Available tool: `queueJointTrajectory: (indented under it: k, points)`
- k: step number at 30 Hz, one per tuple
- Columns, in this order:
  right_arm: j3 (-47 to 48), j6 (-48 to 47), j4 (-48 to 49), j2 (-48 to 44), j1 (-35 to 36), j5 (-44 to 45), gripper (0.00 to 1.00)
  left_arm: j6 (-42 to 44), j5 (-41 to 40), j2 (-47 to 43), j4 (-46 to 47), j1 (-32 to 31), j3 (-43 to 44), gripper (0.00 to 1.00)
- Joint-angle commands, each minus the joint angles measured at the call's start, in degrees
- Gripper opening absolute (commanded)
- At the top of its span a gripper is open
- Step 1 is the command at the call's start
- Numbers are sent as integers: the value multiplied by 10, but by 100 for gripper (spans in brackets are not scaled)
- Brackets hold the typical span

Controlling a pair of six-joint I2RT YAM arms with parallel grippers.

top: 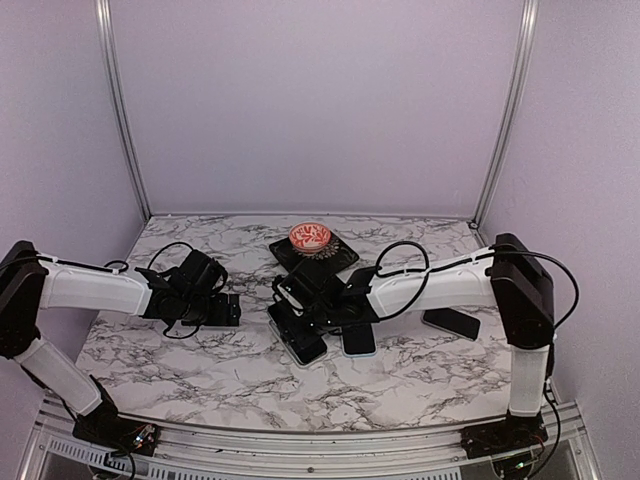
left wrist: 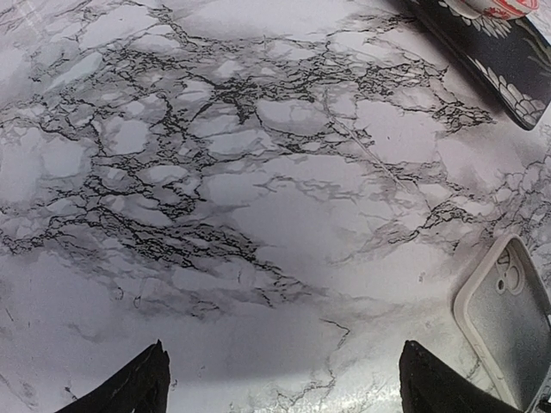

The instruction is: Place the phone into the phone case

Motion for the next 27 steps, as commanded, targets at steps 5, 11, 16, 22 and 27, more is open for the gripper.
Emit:
queueJointTrajectory:
  k: [5,11,16,22,27]
  points:
    - [14,22,-9,29,0,6,38,4,-4,7,0,-2,9,94]
    - [24,51,-39,36,0,22,37,9,-4,9,1,-2,15,94]
    - [38,56,-59,45,0,20,42,7,-5,14,0,-1,14,94]
    - [62,56,-109,43,0,21,85,10,-5,15,1,-2,11,94]
    - [98,53,-170,54,-6,12,99,11,-3,16,0,-2,13,94]
